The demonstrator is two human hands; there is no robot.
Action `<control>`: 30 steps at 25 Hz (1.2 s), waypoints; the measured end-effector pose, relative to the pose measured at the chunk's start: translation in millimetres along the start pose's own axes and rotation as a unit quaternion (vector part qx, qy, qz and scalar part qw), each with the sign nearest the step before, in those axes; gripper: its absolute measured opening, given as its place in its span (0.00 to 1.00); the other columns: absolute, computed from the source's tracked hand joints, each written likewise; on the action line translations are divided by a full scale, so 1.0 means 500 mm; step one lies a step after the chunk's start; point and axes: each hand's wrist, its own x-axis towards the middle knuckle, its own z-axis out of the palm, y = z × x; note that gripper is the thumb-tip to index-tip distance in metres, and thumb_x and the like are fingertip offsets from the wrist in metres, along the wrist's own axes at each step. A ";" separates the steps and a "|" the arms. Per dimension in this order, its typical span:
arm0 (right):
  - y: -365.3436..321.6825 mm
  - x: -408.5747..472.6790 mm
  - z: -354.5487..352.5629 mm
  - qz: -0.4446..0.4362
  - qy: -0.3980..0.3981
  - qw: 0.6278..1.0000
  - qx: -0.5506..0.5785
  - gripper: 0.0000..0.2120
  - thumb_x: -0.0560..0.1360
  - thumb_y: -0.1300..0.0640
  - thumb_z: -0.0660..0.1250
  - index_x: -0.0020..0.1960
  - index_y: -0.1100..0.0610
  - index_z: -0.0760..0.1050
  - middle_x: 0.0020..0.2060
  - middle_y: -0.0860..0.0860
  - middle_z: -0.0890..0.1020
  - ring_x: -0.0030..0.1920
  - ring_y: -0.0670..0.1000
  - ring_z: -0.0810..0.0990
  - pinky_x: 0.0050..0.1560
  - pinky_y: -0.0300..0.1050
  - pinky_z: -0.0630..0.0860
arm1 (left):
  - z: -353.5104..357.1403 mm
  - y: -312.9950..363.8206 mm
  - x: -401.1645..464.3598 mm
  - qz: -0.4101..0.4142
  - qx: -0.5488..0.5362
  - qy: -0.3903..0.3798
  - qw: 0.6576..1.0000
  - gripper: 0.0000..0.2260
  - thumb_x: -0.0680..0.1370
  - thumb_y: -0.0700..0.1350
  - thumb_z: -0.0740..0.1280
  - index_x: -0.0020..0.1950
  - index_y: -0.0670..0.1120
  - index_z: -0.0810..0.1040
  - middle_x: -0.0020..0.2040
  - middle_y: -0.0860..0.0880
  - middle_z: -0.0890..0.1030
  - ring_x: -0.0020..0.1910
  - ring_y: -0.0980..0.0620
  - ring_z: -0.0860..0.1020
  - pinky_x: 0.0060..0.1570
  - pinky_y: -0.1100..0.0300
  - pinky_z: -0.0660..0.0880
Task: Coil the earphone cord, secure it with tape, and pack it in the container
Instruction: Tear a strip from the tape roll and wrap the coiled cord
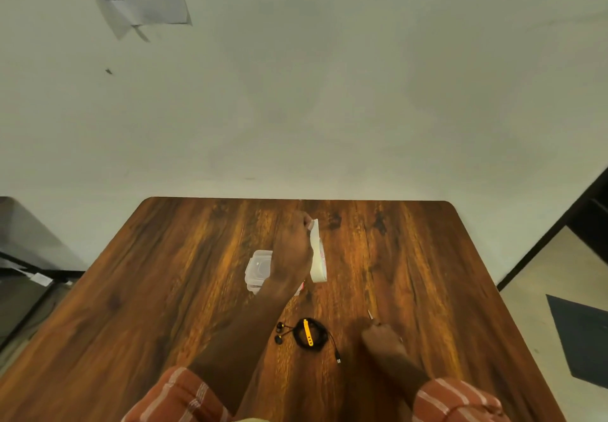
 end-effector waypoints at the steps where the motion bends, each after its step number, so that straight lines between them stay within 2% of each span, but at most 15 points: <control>1: 0.003 -0.001 -0.001 0.002 0.001 1.000 0.005 0.15 0.82 0.62 0.56 0.67 0.62 0.73 0.66 0.61 0.75 0.66 0.60 0.76 0.64 0.53 0.74 | -0.002 -0.004 0.000 -0.004 0.003 0.001 1.000 0.06 0.81 0.44 0.63 0.57 0.46 0.72 0.51 0.49 0.80 0.40 0.57 0.75 0.38 0.68 0.70; 4: 0.008 -0.014 -0.017 0.006 0.029 0.999 0.035 0.15 0.82 0.57 0.57 0.68 0.57 0.72 0.67 0.57 0.75 0.65 0.57 0.75 0.65 0.49 0.73 | -0.007 -0.009 0.000 -0.010 0.008 0.003 1.000 0.07 0.82 0.45 0.62 0.58 0.46 0.72 0.51 0.50 0.80 0.40 0.58 0.74 0.39 0.67 0.70; 7: 0.011 -0.024 -0.041 0.043 0.080 0.975 0.204 0.11 0.80 0.51 0.62 0.61 0.49 0.69 0.55 0.52 0.77 0.51 0.49 0.76 0.53 0.41 0.74 | -0.009 -0.011 0.001 -0.004 0.016 0.012 1.000 0.06 0.81 0.45 0.62 0.58 0.46 0.73 0.51 0.50 0.81 0.40 0.58 0.75 0.38 0.68 0.69; 9: 0.004 -0.028 -0.067 0.106 0.092 0.921 0.362 0.05 0.79 0.56 0.66 0.48 0.53 0.70 0.43 0.48 0.76 0.47 0.48 0.78 0.46 0.39 0.76 | -0.010 -0.008 0.001 0.007 0.020 0.009 1.000 0.07 0.81 0.45 0.63 0.58 0.46 0.73 0.51 0.49 0.81 0.41 0.56 0.77 0.40 0.65 0.72; 11: -0.001 -0.015 -0.100 0.155 0.114 0.860 0.473 0.10 0.76 0.63 0.69 0.39 0.55 0.73 0.38 0.51 0.78 0.45 0.53 0.82 0.43 0.46 0.80 | -0.011 -0.003 0.007 0.018 0.021 0.011 1.000 0.08 0.80 0.45 0.65 0.57 0.46 0.73 0.50 0.50 0.81 0.42 0.53 0.80 0.41 0.62 0.76; 13: -0.020 -0.011 -0.152 0.156 0.139 0.805 0.555 0.07 0.75 0.67 0.68 0.39 0.60 0.77 0.35 0.55 0.80 0.36 0.53 0.80 0.33 0.44 0.75 | -0.012 0.006 0.016 0.027 0.022 0.017 0.999 0.07 0.79 0.45 0.66 0.56 0.46 0.75 0.48 0.51 0.80 0.42 0.52 0.80 0.42 0.62 0.76; 15: -0.048 -0.011 -0.215 0.128 0.163 0.748 0.630 0.03 0.74 0.68 0.67 0.43 0.64 0.79 0.32 0.56 0.80 0.30 0.52 0.77 0.27 0.42 0.72 | -0.009 0.013 0.028 0.039 0.011 0.034 0.999 0.03 0.79 0.43 0.66 0.51 0.46 0.76 0.44 0.51 0.80 0.40 0.52 0.80 0.40 0.62 0.76; 17: -0.066 -0.021 -0.283 0.099 0.170 0.677 0.709 0.03 0.73 0.68 0.69 0.45 0.64 0.80 0.34 0.60 0.82 0.30 0.54 0.80 0.30 0.44 0.78 | -0.011 0.023 0.042 0.061 0.022 0.046 0.997 0.01 0.79 0.41 0.65 0.49 0.47 0.76 0.40 0.50 0.80 0.35 0.55 0.77 0.33 0.64 0.74; 18: -0.075 -0.030 -0.317 0.083 0.169 0.647 0.739 0.03 0.73 0.68 0.70 0.46 0.63 0.80 0.36 0.61 0.84 0.31 0.55 0.81 0.33 0.46 0.80 | -0.017 0.030 0.047 0.070 0.048 0.039 0.996 0.02 0.80 0.42 0.64 0.51 0.47 0.75 0.38 0.51 0.78 0.31 0.57 0.73 0.29 0.69 0.67; 20: -0.084 -0.043 -0.368 0.053 0.181 0.618 0.763 0.05 0.73 0.67 0.71 0.48 0.62 0.81 0.37 0.59 0.84 0.32 0.55 0.81 0.34 0.46 0.79 | -0.033 0.049 0.054 0.083 0.089 0.015 0.992 0.03 0.81 0.43 0.62 0.55 0.48 0.72 0.35 0.54 0.73 0.26 0.59 0.69 0.26 0.72 0.57; 21: -0.087 -0.050 -0.386 0.039 0.196 0.615 0.763 0.05 0.73 0.67 0.70 0.48 0.60 0.81 0.36 0.57 0.84 0.31 0.53 0.80 0.31 0.44 0.77 | -0.042 0.058 0.056 0.092 0.098 0.006 0.991 0.04 0.81 0.44 0.61 0.56 0.49 0.70 0.34 0.55 0.73 0.26 0.59 0.69 0.25 0.71 0.56; 24: -0.094 -0.072 -0.431 0.021 0.231 0.622 0.747 0.11 0.77 0.68 0.62 0.48 0.57 0.82 0.30 0.53 0.80 0.28 0.50 0.74 0.27 0.42 0.71 | -0.052 0.074 0.067 0.112 0.085 -0.006 0.990 0.04 0.82 0.42 0.59 0.53 0.51 0.66 0.33 0.53 0.74 0.26 0.56 0.72 0.24 0.66 0.64; 25: -0.097 -0.078 -0.439 0.014 0.223 0.614 0.757 0.13 0.78 0.68 0.60 0.49 0.59 0.82 0.28 0.53 0.78 0.27 0.50 0.73 0.27 0.42 0.71 | -0.051 0.077 0.071 0.113 0.074 -0.007 0.991 0.05 0.82 0.42 0.58 0.51 0.52 0.65 0.32 0.53 0.75 0.26 0.56 0.72 0.24 0.63 0.66; 27: -0.108 -0.095 -0.455 -0.008 0.175 0.571 0.802 0.12 0.78 0.66 0.59 0.51 0.63 0.82 0.29 0.54 0.77 0.30 0.52 0.76 0.32 0.45 0.76 | -0.050 0.081 0.077 0.111 0.056 -0.009 0.992 0.05 0.82 0.42 0.56 0.50 0.52 0.65 0.33 0.52 0.75 0.27 0.55 0.74 0.26 0.58 0.71; 30: -0.119 -0.114 -0.472 -0.059 0.082 0.491 0.865 0.13 0.78 0.63 0.59 0.52 0.67 0.81 0.36 0.58 0.81 0.41 0.57 0.82 0.43 0.50 0.82 | -0.058 0.095 0.081 0.115 0.054 0.002 0.992 0.05 0.81 0.41 0.57 0.50 0.52 0.65 0.34 0.52 0.76 0.30 0.54 0.75 0.31 0.53 0.76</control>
